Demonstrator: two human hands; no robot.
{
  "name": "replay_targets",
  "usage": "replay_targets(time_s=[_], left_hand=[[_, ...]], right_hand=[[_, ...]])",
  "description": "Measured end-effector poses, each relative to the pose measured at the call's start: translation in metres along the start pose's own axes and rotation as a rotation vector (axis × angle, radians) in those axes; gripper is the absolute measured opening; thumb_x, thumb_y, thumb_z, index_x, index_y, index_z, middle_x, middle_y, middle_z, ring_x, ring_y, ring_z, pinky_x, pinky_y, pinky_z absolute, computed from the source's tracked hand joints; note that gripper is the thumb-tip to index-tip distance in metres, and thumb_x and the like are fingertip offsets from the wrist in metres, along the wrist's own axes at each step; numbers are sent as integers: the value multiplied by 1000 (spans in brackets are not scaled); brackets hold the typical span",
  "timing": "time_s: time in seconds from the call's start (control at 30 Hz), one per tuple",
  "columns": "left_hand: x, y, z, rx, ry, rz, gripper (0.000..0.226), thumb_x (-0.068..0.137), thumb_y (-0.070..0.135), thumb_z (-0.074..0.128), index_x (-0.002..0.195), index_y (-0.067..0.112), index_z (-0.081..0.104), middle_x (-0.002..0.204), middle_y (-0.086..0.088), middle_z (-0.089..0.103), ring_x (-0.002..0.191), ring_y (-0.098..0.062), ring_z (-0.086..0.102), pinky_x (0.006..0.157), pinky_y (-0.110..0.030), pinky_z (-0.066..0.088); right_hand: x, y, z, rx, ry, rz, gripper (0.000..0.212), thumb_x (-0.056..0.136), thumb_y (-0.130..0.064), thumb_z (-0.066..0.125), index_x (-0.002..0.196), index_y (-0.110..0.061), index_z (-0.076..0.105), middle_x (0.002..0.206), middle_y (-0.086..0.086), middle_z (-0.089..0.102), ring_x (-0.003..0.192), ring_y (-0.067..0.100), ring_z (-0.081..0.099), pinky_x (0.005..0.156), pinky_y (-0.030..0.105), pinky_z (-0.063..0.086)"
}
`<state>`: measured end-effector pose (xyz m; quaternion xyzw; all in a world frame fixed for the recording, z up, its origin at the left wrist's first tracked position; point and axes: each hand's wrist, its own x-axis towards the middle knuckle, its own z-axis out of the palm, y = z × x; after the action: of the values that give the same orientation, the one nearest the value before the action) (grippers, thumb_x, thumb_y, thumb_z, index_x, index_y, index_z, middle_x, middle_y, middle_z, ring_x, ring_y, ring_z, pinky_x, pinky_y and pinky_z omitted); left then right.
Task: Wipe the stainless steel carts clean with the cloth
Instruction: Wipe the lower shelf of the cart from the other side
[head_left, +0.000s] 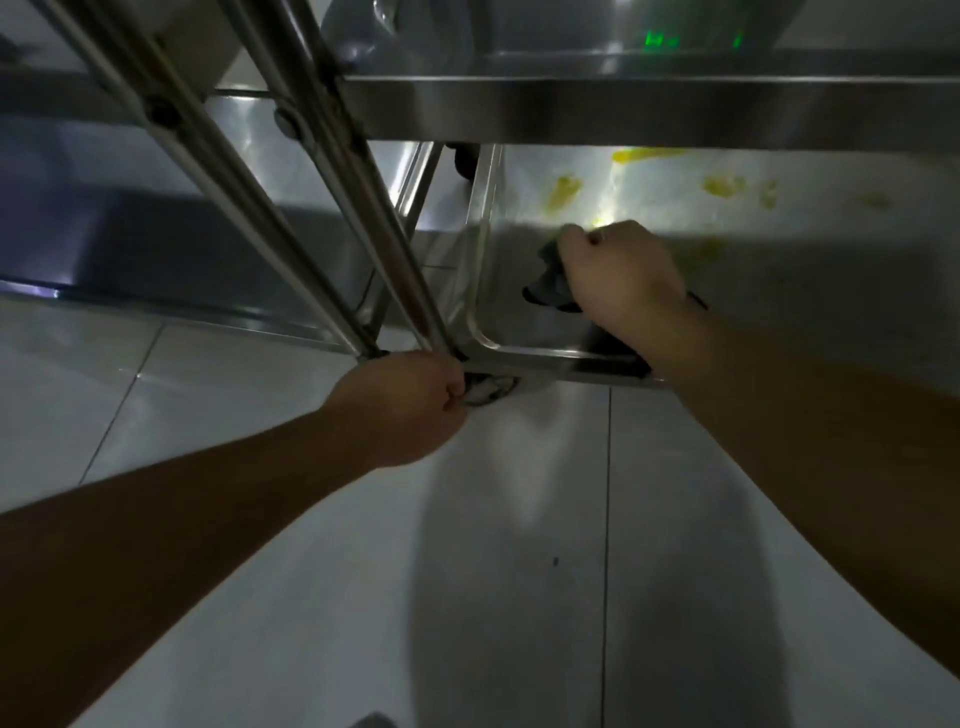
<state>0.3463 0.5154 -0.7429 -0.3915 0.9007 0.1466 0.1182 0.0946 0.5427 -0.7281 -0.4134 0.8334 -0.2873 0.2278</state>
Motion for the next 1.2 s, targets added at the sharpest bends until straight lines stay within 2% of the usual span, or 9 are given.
replay_targets(time_s=[0.13, 0.23, 0.33, 0.4, 0.53, 0.73, 0.93, 1.03, 1.2], left_hand=[[4, -19, -4, -77, 12, -166, 19, 95, 44, 52, 82, 32, 56, 77, 12, 60, 72, -13, 61, 57, -27, 41], [7, -26, -1, -233, 130, -254, 30, 89, 57, 63, 91, 29, 53, 77, 6, 62, 69, -14, 61, 56, -30, 42], [14, -30, 0, -555, 284, -246, 43, 87, 57, 74, 116, 32, 55, 93, 10, 66, 83, -7, 66, 68, -32, 53], [20, -29, -2, -736, 398, -221, 36, 85, 50, 78, 112, 38, 57, 98, 13, 68, 87, 0, 68, 73, -23, 53], [37, -18, -14, -1087, 465, -137, 20, 74, 49, 77, 92, 40, 71, 92, 11, 73, 92, -5, 70, 83, -25, 55], [52, -4, -13, -1320, 563, -68, 21, 79, 31, 73, 59, 30, 65, 65, -4, 61, 69, -21, 61, 80, -37, 53], [53, 1, -7, -1431, 562, -27, 24, 74, 21, 69, 56, 26, 53, 54, 0, 47, 59, -21, 49, 66, -30, 46], [53, 4, -10, -1452, 549, -41, 33, 74, 8, 62, 50, 28, 51, 53, -2, 44, 59, -22, 46, 66, -31, 43], [50, 5, -14, -1384, 554, -23, 28, 77, 3, 56, 53, 17, 50, 53, 0, 46, 57, -17, 48, 63, -27, 44]], right_hand=[[1, -18, 34, -20, 206, -187, 49, 102, -53, 33, 73, -22, 57, 66, -7, 52, 66, 21, 52, 66, 34, 36], [-4, -19, 64, 3, 196, -353, 50, 107, -50, 33, 85, -17, 64, 78, 1, 63, 75, 24, 60, 68, 34, 41], [-14, 1, 100, -213, -152, -468, 43, 111, -38, 28, 128, -20, 63, 126, 3, 67, 126, 26, 58, 109, 40, 40], [-21, 15, 111, -309, -253, -510, 49, 110, -38, 24, 153, -28, 46, 159, -9, 46, 155, 17, 25, 129, 43, 5], [-23, 35, 99, -440, -182, -485, 52, 107, -47, 24, 158, -41, 36, 167, -16, 30, 159, 16, 11, 127, 45, -3], [-32, 151, -4, -494, 162, 46, 56, 102, -52, 34, 152, -30, 50, 167, 14, 30, 150, 38, 32, 121, 51, 31], [-19, 192, -57, -445, 244, 554, 61, 104, -53, 18, 161, -31, 23, 173, 12, 10, 159, 37, 7, 127, 56, 6], [19, 148, -25, -412, 225, 507, 59, 107, -45, 20, 163, -26, 24, 174, 14, 5, 159, 38, 1, 127, 52, 4], [53, 28, 72, -506, -4, 57, 57, 108, -43, 28, 162, -25, 27, 172, 17, 12, 157, 39, 12, 126, 50, 10]])
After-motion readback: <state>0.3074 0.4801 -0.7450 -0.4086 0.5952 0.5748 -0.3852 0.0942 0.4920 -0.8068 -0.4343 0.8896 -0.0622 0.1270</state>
